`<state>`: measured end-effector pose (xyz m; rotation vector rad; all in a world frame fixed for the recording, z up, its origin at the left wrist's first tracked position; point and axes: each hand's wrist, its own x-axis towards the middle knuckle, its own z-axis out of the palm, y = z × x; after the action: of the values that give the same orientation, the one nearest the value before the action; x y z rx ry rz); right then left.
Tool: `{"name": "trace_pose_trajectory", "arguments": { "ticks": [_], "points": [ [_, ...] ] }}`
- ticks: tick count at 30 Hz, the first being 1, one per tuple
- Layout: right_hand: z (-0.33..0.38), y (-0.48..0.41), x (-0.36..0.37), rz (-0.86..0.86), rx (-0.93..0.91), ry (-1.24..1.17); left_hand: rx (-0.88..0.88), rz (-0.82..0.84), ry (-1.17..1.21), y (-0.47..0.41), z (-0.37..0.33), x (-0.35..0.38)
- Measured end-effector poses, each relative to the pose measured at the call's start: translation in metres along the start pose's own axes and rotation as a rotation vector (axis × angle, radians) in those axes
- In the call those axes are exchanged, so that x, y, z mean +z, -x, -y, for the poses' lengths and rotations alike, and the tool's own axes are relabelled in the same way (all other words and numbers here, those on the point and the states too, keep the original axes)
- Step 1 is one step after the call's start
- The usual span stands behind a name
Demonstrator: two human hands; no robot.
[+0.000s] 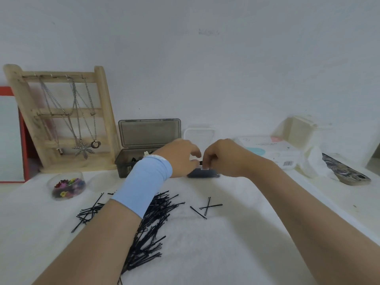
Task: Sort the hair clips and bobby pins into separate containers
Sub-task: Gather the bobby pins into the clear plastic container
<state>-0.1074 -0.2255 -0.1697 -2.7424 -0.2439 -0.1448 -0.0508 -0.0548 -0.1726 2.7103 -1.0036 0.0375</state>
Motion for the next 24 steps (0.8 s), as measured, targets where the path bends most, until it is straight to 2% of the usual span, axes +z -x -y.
{"name": "trace_pose_trajectory", "arguments": {
  "ticks": [2,5,8,12,16,18,21,24],
  "points": [
    [0.012,0.012,-0.003,0.211,-0.027,0.076,-0.009,-0.004,0.033,0.01,-0.003,-0.004],
    [0.018,0.021,0.006,0.473,-0.016,0.179,-0.064,0.13,0.039,0.026,-0.004,-0.007],
    [0.019,0.023,0.016,0.476,0.014,0.192,-0.107,0.323,-0.052,0.045,-0.001,-0.004],
    [0.023,0.02,0.023,0.477,0.081,0.218,-0.153,0.441,-0.139,0.067,0.008,0.005],
    [0.04,0.02,0.029,0.51,0.092,0.029,-0.088,0.393,0.033,0.086,0.011,0.009],
    [0.046,0.021,0.029,0.513,0.127,0.023,-0.085,0.366,0.078,0.093,0.016,0.005],
    [0.05,0.022,0.029,0.512,0.237,0.088,-0.169,0.429,-0.024,0.101,0.028,0.003],
    [0.057,0.023,0.034,0.509,0.235,0.088,-0.225,0.447,-0.143,0.105,0.032,0.01]
  ]
}}
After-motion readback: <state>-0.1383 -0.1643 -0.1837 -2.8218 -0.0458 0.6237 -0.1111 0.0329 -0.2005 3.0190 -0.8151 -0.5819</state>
